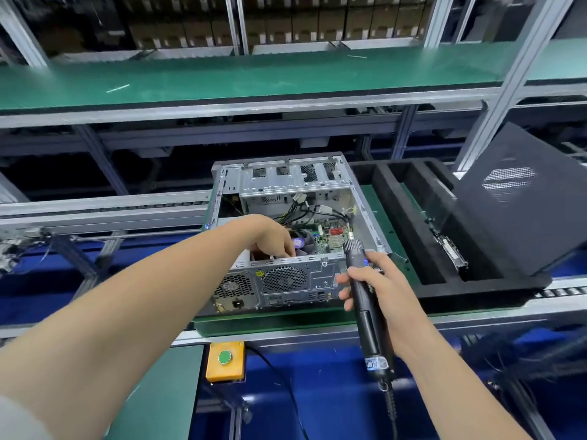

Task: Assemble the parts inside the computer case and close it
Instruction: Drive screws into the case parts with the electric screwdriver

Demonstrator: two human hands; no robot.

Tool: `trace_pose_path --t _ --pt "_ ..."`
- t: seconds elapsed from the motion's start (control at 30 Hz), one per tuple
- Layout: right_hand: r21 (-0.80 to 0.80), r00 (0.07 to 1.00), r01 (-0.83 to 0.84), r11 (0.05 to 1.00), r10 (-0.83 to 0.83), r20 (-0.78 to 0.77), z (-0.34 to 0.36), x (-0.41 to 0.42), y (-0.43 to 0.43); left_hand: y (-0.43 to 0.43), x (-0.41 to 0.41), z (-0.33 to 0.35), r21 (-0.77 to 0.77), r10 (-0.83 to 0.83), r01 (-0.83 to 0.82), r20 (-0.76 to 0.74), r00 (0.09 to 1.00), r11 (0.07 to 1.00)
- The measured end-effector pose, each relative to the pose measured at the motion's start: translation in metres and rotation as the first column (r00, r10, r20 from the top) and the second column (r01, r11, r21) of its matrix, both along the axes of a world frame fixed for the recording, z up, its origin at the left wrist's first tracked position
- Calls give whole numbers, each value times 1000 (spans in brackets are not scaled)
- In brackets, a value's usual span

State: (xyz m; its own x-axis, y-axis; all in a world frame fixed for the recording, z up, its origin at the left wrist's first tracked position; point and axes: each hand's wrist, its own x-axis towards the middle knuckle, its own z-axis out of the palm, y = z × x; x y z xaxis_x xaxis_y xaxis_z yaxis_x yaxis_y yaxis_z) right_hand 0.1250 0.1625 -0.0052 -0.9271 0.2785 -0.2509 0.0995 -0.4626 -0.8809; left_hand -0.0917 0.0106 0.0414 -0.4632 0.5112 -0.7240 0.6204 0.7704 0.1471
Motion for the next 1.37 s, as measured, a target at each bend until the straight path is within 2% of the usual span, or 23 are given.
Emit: trace_pose_path --t 0.13,0.27,0.47,0.63,0.7,0.8,0.9,1.03,1.1,1.27,1.37 --pt "-8 999 -32 999 32 -8 0 0 -3 2 -1 7 -57 216 -208 261 941 976" --pt "-32 998 -70 997 70 0 -4 4 -10 -8 -1 13 56 199 -234 360 911 971" --pt "-77 980 -197 977 196 -12 -23 21 -37 -23 14 11 164 175 -215 226 958 963" --pt "-93 930 -366 926 366 -17 -42 39 -68 -26 31 10 227 82 -70 -40 996 971" --pt "-97 915 -400 911 402 3 -51 47 -79 -29 36 10 240 67 -43 -95 993 970" --pt "-142 905 -412 900 422 55 -63 58 -97 -34 37 7 280 93 -68 -76 993 958" --pt "-153 910 -389 908 405 90 -67 62 -108 -33 33 7 314 172 -171 27 985 934" --pt "-125 929 -362 924 369 33 -67 58 -118 -37 21 13 254 171 -221 203 964 942" --pt "-100 940 -339 936 342 15 -65 55 -122 -38 17 15 251 157 -215 234 960 944" --pt "-69 960 -281 957 280 -20 -58 48 -135 -41 11 16 310 93 -100 36 995 945" --pt "-32 962 -272 962 271 -28 -56 45 -140 -43 8 16 360 23 -24 6 1000 933"
